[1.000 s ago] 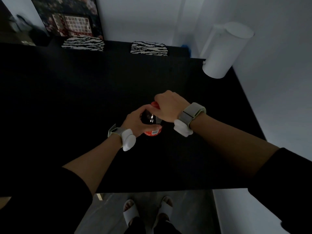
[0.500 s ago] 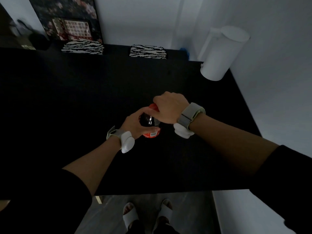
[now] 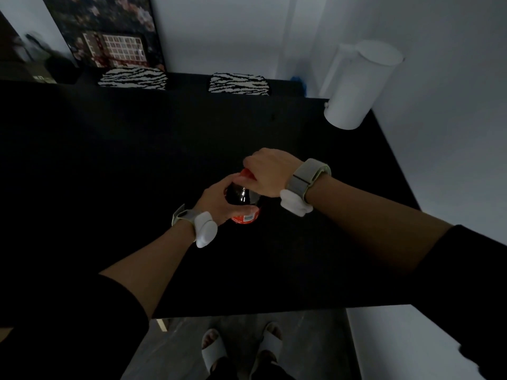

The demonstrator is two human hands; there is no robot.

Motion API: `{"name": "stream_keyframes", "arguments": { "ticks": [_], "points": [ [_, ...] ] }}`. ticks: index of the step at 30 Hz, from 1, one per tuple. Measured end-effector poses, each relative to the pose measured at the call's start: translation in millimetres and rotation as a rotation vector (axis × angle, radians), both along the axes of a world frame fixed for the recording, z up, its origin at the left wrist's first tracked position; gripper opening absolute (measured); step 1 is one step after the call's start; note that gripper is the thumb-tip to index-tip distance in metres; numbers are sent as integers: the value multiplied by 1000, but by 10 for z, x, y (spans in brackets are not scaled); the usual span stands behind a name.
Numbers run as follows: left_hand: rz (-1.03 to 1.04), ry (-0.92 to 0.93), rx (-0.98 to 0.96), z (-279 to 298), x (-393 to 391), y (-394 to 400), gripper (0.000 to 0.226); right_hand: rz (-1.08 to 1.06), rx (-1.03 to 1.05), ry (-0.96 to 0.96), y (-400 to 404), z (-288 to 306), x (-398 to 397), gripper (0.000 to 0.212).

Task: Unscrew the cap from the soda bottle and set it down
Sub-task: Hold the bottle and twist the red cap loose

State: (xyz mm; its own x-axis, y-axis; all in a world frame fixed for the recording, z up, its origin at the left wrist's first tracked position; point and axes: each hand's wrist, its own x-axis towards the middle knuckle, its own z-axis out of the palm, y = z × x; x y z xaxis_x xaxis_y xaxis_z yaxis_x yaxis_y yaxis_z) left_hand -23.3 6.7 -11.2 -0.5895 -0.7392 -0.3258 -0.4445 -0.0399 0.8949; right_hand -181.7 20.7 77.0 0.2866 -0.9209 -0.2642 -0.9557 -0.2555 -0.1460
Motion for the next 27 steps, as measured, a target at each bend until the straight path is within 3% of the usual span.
{"name": "stream_keyframes", "arguments": {
  "ticks": [4,8,13,17,22,27],
  "points": [
    [12,0,-3,-6,14,-7,76,60,-48,41,2,29,-25,45],
    [-5,-29,-8,-23,18,17,54,-97,-69,49,74,33,22,50],
    [-10,-6,19,-27,13,2,55,-178,-16,-26,76,3,92,42],
    [17,35,7,-47,49,-9,56,-112,33,-29,19,63,69,40],
    [22,40,20,-14,36,-11,79,53,38,69,-50,108,19,36],
    [6,34,50,-94,52,11,76,64,1,114,16,70,8,45]
  ]
}}
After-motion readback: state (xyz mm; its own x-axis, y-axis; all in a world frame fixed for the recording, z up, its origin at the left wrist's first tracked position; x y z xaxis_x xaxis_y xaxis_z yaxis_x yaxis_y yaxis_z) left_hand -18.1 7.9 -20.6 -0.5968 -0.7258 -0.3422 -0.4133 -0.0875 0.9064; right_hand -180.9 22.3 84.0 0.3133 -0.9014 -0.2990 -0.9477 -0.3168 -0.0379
